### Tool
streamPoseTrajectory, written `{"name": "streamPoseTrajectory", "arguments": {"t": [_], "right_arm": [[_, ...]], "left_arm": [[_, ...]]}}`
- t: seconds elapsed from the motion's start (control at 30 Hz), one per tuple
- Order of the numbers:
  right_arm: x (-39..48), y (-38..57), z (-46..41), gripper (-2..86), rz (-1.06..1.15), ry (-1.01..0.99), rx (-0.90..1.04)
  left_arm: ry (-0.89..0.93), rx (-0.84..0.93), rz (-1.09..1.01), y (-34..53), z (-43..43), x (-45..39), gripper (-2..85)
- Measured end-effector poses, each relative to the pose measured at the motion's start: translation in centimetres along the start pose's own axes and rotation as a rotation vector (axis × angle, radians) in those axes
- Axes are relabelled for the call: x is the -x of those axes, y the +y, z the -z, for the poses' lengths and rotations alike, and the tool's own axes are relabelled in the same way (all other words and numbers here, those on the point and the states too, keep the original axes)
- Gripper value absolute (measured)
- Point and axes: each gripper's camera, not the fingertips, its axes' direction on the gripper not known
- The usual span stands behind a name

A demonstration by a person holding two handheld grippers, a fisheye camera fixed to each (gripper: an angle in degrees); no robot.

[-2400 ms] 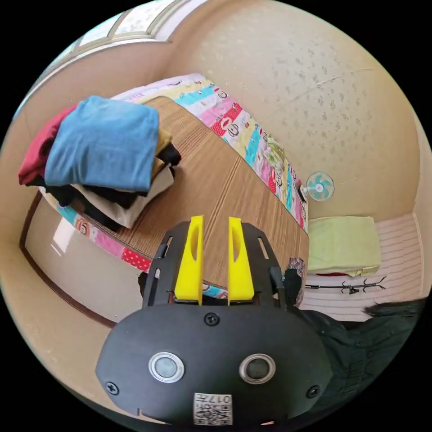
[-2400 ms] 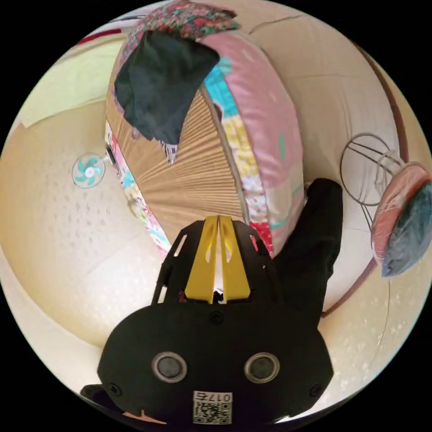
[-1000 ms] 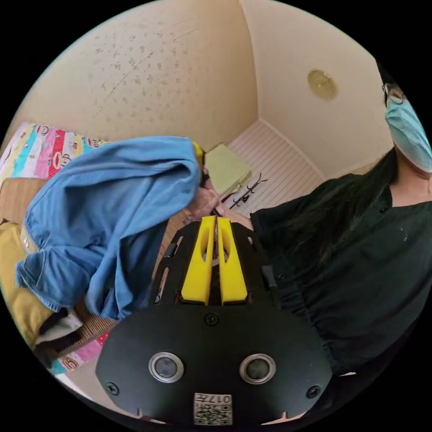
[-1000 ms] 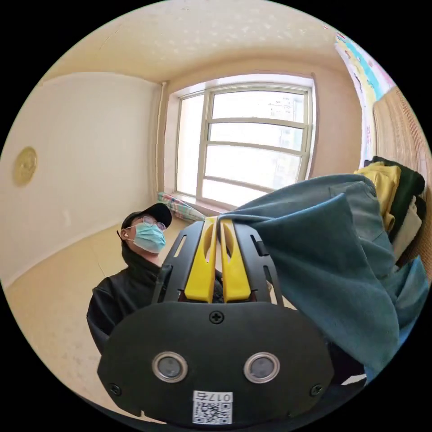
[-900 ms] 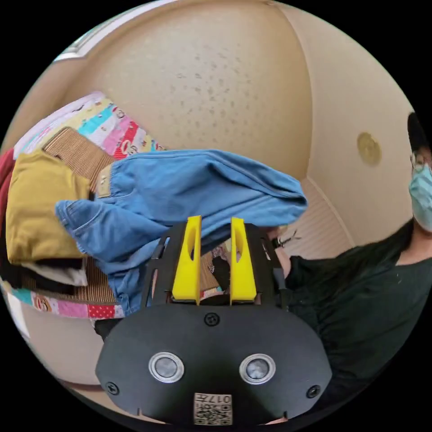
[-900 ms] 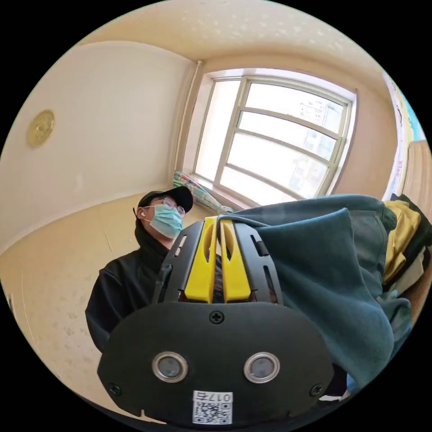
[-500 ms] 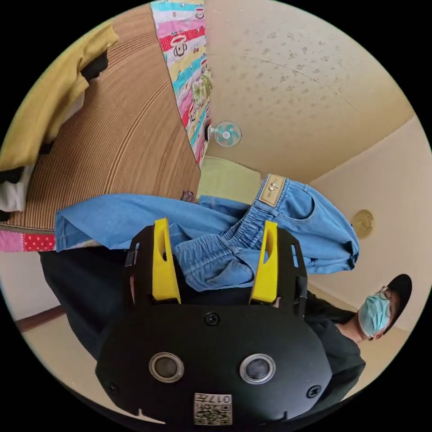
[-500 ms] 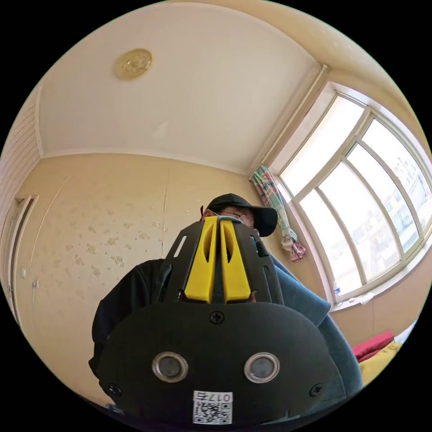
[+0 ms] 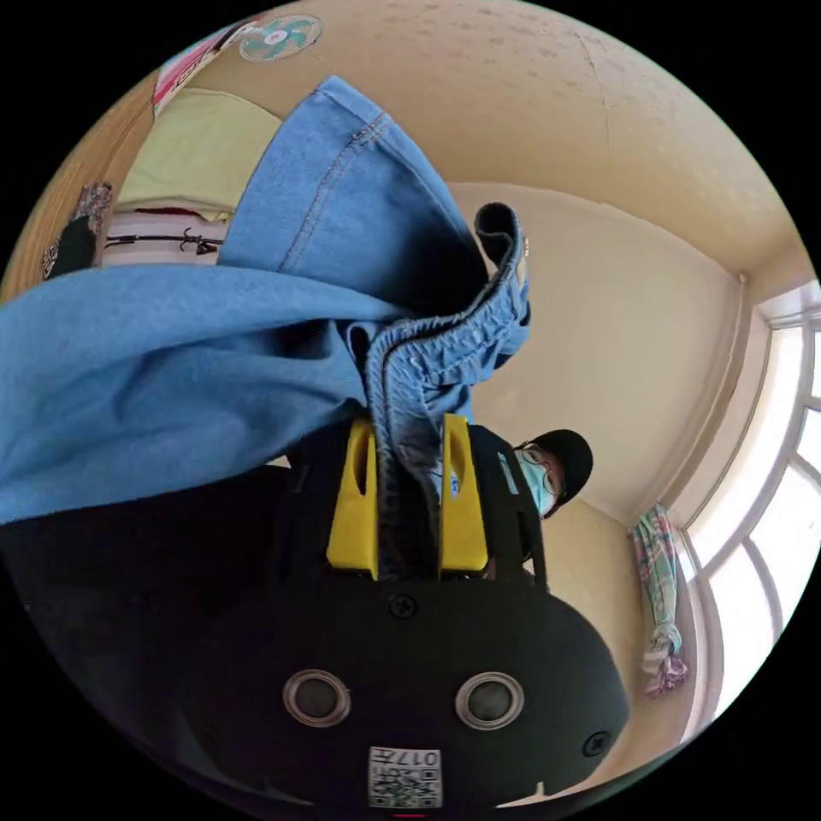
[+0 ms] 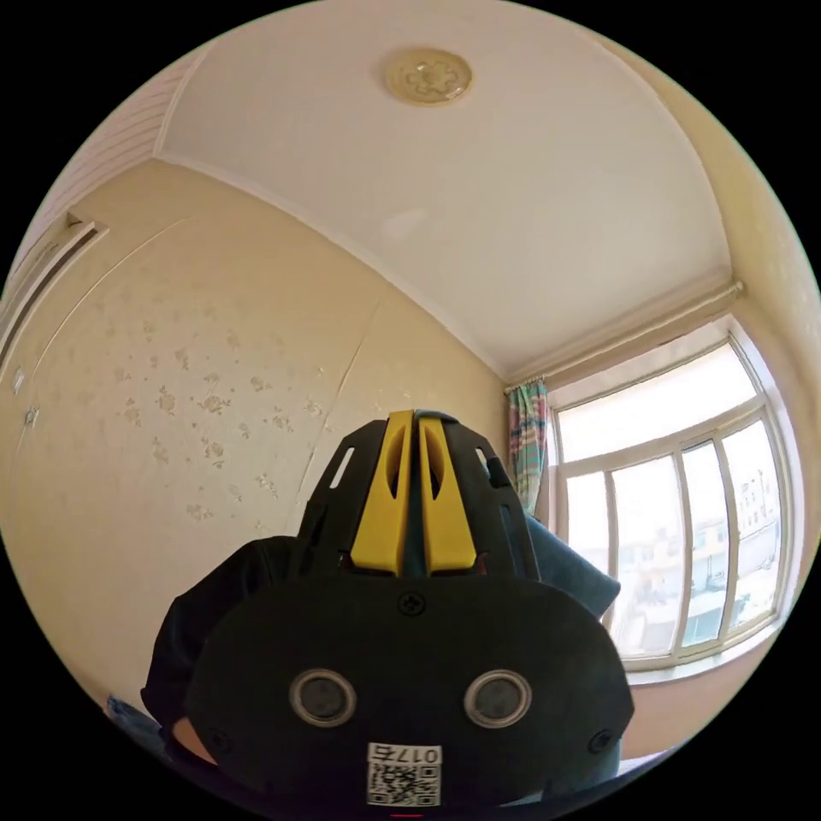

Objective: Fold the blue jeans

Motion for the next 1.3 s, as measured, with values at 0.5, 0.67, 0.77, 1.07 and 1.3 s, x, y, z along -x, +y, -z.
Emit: {"name": "streamPoseTrajectory", "arguments": {"t": [0.5, 0.67, 0.77, 1.07, 1.3], "right_arm": [[22.2, 12.1, 5.5, 1.4, -0.299, 1.063, 0.479], [23.6, 17.7, 2.7, 2.2, -0.385, 1.184, 0.857], [23.8, 18.9, 2.7, 2.4, -0.353, 1.081, 0.828], [11.7, 26.6, 12.5, 21.3, -0.702, 0.76, 0.169], [5.9, 33.8, 14.0, 14.0, -0.869, 0.42, -0.077]], "left_arm": [[-0.791, -0.279, -0.675, 8.0, -1.7, -14.4, 5.0], [-0.473, -0.006, -0.928, 8.2, -7.8, -12.5, 4.8], [-0.345, 0.235, -1.023, 8.0, -13.0, -11.3, 4.7], [-0.413, 0.54, -0.79, 5.8, -26.5, 3.5, 4.9], [-0.534, 0.402, -0.554, 4.9, -26.7, 10.6, 5.0]]}}
